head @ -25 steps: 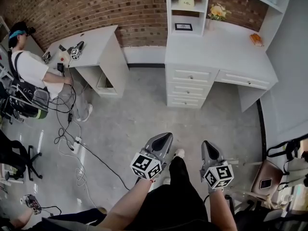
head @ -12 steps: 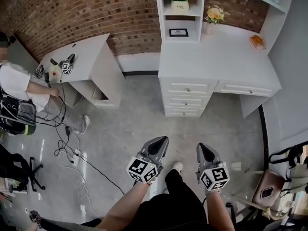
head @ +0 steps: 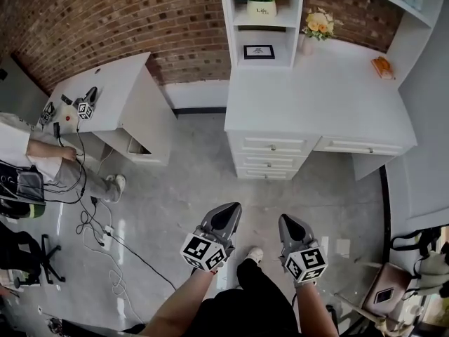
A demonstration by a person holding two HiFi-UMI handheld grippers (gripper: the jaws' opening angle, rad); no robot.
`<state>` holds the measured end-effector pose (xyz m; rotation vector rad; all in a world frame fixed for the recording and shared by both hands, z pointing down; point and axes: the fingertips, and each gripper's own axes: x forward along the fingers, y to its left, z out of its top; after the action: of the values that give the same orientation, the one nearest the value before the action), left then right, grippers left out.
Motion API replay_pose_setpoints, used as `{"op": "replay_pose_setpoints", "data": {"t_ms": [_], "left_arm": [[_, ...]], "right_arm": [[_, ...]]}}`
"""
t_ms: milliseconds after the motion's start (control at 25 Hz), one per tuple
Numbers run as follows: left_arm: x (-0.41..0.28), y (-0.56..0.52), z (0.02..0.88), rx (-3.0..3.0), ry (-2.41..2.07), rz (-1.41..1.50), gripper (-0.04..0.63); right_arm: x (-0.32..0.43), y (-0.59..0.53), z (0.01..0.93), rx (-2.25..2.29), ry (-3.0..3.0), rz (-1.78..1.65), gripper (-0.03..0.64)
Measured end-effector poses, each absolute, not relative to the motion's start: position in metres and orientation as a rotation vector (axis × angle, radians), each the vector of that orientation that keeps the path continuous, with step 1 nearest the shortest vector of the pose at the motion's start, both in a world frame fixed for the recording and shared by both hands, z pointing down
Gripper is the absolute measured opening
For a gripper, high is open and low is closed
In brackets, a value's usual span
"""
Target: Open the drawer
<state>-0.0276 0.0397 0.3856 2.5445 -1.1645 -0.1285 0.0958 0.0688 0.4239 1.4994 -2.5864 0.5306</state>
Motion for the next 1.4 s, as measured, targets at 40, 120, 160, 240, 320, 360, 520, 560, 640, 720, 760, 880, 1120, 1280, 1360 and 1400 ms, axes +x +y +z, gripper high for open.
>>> {"op": "replay_pose_setpoints", "data": {"t_ms": [40, 120, 160, 240, 320, 360, 520, 560, 640, 720, 760, 880, 1120, 1280, 1360, 1400], "left_arm": [[-0.026, 0.032, 0.388, 2.541, -1.165, -0.124, 0.002], [-0.023, 0.018, 0.393, 2.538, -1.162, -0.113, 0.002], [-0.022, 0.012, 0.395, 2.538, -1.159, -0.109, 0.002], [-0.019, 0.0, 0.399, 2.54, -1.154, -0.108, 0.002], [-0.018, -0.01, 0.403, 2.538, -1.152, -0.115, 0.002], [-0.018, -0.015, 0.406, 2.535, -1.153, -0.12, 0.002], [-0.018, -0.032, 0.418, 2.509, -1.165, -0.135, 0.002], [-0.019, -0.035, 0.421, 2.503, -1.168, -0.137, 0.002], [-0.02, -0.043, 0.428, 2.493, -1.174, -0.138, 0.002], [-0.022, -0.05, 0.435, 2.486, -1.176, -0.136, 0.002], [-0.022, -0.054, 0.437, 2.485, -1.175, -0.134, 0.002], [-0.023, -0.07, 0.445, 2.479, -1.171, -0.143, 0.002], [-0.023, -0.107, 0.47, 2.48, -1.158, -0.132, 0.002], [-0.023, -0.128, 0.485, 2.479, -1.152, -0.125, 0.002], [-0.023, -0.134, 0.494, 2.475, -1.146, -0.112, 0.002], [-0.023, -0.138, 0.499, 2.472, -1.144, -0.106, 0.002]], "right_arm": [[0.097, 0.061, 0.426, 1.497, -2.584, 0.534, 0.0], [0.099, 0.046, 0.429, 1.495, -2.578, 0.541, 0.0], [0.1, 0.039, 0.431, 1.493, -2.575, 0.544, 0.0], [0.101, 0.027, 0.437, 1.488, -2.567, 0.551, 0.0], [0.101, 0.016, 0.443, 1.483, -2.56, 0.554, 0.0], [0.101, 0.011, 0.446, 1.481, -2.557, 0.553, 0.0], [0.096, -0.007, 0.457, 1.464, -2.552, 0.568, 0.0], [0.095, -0.011, 0.461, 1.462, -2.55, 0.575, 0.0], [0.092, -0.019, 0.469, 1.467, -2.543, 0.589, 0.002], [0.09, -0.026, 0.474, 1.478, -2.535, 0.603, 0.006], [0.089, -0.03, 0.476, 1.483, -2.532, 0.608, 0.006], [0.087, -0.046, 0.484, 1.491, -2.521, 0.608, 0.012], [0.089, -0.084, 0.508, 1.544, -2.486, 0.617, 0.025], [0.092, -0.111, 0.526, 1.572, -2.456, 0.622, 0.035], [0.094, -0.123, 0.536, 1.586, -2.436, 0.629, 0.043], [0.095, -0.128, 0.541, 1.593, -2.427, 0.633, 0.046]]}}
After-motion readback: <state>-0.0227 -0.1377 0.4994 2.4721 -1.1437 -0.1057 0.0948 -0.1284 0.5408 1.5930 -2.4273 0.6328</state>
